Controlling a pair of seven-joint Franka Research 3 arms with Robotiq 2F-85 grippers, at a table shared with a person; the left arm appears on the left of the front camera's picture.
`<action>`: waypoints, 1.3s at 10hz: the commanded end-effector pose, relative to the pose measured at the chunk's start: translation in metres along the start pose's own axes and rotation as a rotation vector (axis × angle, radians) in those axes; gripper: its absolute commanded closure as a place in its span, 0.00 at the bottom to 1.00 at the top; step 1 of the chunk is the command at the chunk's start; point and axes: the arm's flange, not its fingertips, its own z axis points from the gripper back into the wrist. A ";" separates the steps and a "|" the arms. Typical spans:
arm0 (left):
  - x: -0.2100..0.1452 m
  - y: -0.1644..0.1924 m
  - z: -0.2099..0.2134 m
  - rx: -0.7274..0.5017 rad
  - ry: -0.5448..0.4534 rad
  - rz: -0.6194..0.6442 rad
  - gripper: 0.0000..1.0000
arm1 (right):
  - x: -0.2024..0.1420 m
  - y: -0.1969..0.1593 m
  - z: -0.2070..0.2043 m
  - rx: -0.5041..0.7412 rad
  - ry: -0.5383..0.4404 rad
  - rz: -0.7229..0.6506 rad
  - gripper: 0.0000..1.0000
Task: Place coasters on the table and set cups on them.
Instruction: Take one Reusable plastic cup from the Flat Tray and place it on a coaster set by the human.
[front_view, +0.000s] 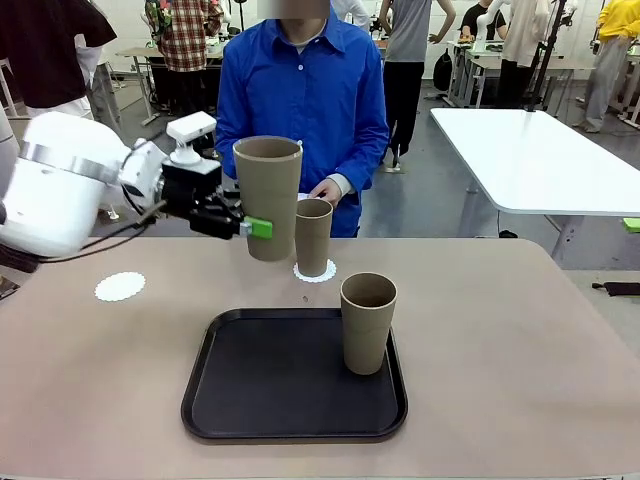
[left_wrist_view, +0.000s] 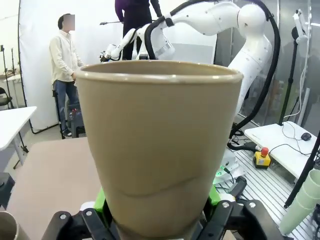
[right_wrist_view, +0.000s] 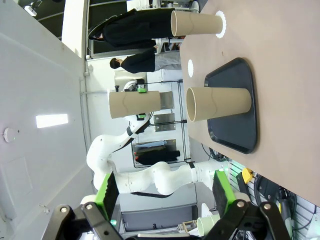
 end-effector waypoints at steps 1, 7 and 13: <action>-0.016 0.005 -0.007 -0.011 0.000 0.005 1.00 | 0.000 0.002 0.000 0.007 -0.003 0.006 0.00; -0.020 0.004 -0.006 -0.013 -0.003 0.028 0.16 | 0.000 0.002 0.000 0.007 -0.003 0.006 0.00; -0.063 0.000 0.240 0.440 -0.037 0.106 0.16 | 0.000 0.002 0.000 0.007 -0.003 0.006 0.00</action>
